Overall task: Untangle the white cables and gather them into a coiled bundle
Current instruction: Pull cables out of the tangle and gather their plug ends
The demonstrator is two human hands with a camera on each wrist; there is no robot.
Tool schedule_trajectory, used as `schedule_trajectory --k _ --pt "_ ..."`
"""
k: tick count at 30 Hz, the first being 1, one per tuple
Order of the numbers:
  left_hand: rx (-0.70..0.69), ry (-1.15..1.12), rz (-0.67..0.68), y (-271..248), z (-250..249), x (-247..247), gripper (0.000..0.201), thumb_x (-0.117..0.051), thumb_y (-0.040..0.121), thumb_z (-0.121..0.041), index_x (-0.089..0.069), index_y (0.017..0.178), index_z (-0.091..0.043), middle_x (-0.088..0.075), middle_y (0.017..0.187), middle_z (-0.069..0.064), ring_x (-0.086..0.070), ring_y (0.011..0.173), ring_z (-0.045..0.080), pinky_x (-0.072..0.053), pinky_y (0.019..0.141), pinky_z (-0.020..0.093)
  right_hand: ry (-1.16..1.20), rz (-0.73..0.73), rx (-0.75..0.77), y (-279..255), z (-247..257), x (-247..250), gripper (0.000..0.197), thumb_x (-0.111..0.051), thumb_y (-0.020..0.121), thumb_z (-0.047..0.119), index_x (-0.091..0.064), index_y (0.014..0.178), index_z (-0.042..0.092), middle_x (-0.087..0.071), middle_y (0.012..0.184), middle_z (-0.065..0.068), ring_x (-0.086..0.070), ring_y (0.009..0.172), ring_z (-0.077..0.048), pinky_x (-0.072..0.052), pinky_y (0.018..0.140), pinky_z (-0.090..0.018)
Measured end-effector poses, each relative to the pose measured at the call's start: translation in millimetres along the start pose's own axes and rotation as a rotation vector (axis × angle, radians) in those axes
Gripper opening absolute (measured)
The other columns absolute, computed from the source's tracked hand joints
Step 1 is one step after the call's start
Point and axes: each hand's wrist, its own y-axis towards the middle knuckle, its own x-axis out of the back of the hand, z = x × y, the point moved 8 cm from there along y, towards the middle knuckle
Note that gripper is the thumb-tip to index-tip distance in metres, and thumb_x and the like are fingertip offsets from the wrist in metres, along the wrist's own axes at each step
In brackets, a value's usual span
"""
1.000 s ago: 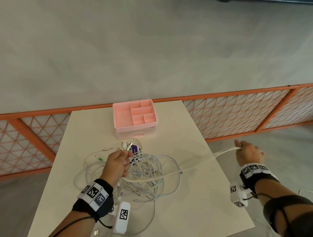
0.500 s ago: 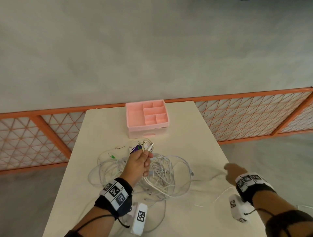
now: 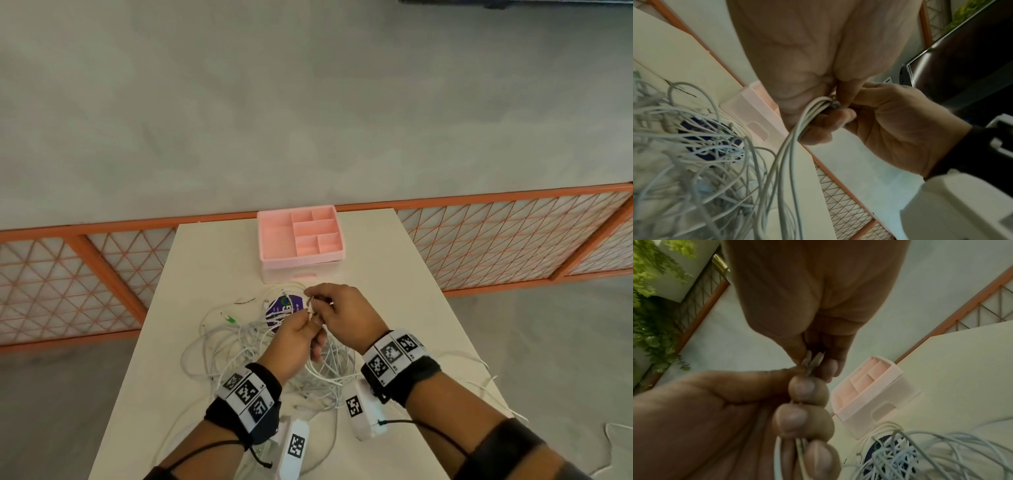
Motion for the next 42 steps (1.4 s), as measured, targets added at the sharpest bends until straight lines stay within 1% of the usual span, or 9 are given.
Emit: schedule_trajectory --k 6,9,12,15,18,26,31,36,42 --pt "0.104 -0.013 -0.002 -5 16 3 0.024 -0.039 0.107 -0.01 -0.043 0.083 -0.007 -0.04 0.057 -0.003 -0.038 0.043 0.01 -0.044 0.048 0.031 0.096 -0.136 0.002 1 -4 -8 0.019 -0.062 0.088 0.002 -0.072 0.101 0.011 -0.07 0.09 0.002 -0.062 0.073 -0.004 -0.047 0.07 -0.01" --pt "0.113 -0.066 -0.043 -7 14 3 0.029 -0.037 0.106 -0.008 -0.042 0.078 -0.009 -0.039 0.051 -0.006 -0.036 0.04 0.011 -0.037 0.044 0.028 0.279 -0.239 -0.074 -2 -17 -10 0.027 -0.058 0.093 0.006 -0.066 0.117 0.016 -0.068 0.098 0.006 -0.063 0.072 -0.003 -0.056 0.074 -0.025" --pt "0.08 -0.227 -0.118 -8 7 6 0.03 -0.037 0.107 -0.01 -0.045 0.078 -0.008 -0.037 0.05 -0.005 -0.037 0.041 0.011 -0.035 0.042 0.025 0.42 -0.186 -0.153 -8 -35 -30 0.051 -0.057 0.096 0.037 -0.04 0.143 0.025 -0.057 0.123 0.009 -0.067 0.09 -0.007 -0.057 0.087 -0.037" --pt "0.018 -0.338 -0.225 -4 0 17 0.026 -0.038 0.104 -0.004 -0.054 0.085 0.0 -0.055 0.057 0.001 -0.05 0.051 0.014 -0.041 0.05 0.028 0.54 0.108 -0.207 -22 -46 -64 0.064 -0.055 0.086 0.068 -0.053 0.124 0.016 -0.069 0.092 0.0 -0.067 0.067 -0.019 -0.057 0.063 -0.033" --pt "0.015 -0.418 -0.227 3 4 20 0.026 -0.034 0.104 0.0 -0.055 0.09 0.003 -0.051 0.064 0.005 -0.046 0.054 0.016 -0.041 0.051 0.027 0.439 0.267 -0.203 -36 -56 -72 0.044 -0.05 0.097 0.054 -0.063 0.085 0.014 -0.058 0.059 0.0 -0.053 0.047 -0.014 -0.046 0.051 -0.025" --pt "0.095 -0.409 -0.266 5 32 22 0.026 -0.03 0.098 0.011 -0.053 0.091 -0.001 -0.046 0.056 0.003 -0.041 0.047 0.014 -0.049 0.054 0.034 0.123 0.413 -0.384 -66 -142 -58 0.021 -0.056 0.091 0.022 -0.071 0.076 0.021 -0.064 0.069 0.0 -0.057 0.064 -0.009 -0.049 0.071 -0.028" --pt "0.119 -0.393 -0.304 0 43 27 0.028 -0.032 0.099 0.01 -0.056 0.088 -0.001 -0.04 0.052 -0.001 -0.038 0.039 0.008 -0.043 0.039 0.025 0.15 0.167 -0.632 -69 -201 -4 0.032 -0.049 0.079 -0.008 -0.071 0.073 0.014 -0.07 0.075 -0.008 -0.063 0.065 -0.018 -0.052 0.063 -0.029" --pt "0.127 -0.304 -0.301 -2 42 28 0.03 -0.033 0.099 0.008 -0.06 0.091 -0.002 -0.035 0.055 0.0 -0.037 0.043 0.009 -0.041 0.045 0.026 -0.108 -0.065 -0.713 -50 -244 35 0.022 -0.045 0.093 0.006 -0.067 0.095 0.012 -0.07 0.1 -0.015 -0.068 0.09 -0.032 -0.053 0.076 -0.035" --pt "0.125 -0.287 -0.335 -8 39 35 0.024 -0.034 0.098 0.009 -0.056 0.092 0.0 -0.043 0.05 -0.005 -0.037 0.043 0.009 -0.038 0.047 0.027 -0.339 0.039 -0.766 -41 -267 7 0.028 -0.055 0.097 0.02 -0.062 0.119 0.004 -0.063 0.124 -0.015 -0.059 0.115 -0.031 -0.045 0.09 -0.029"
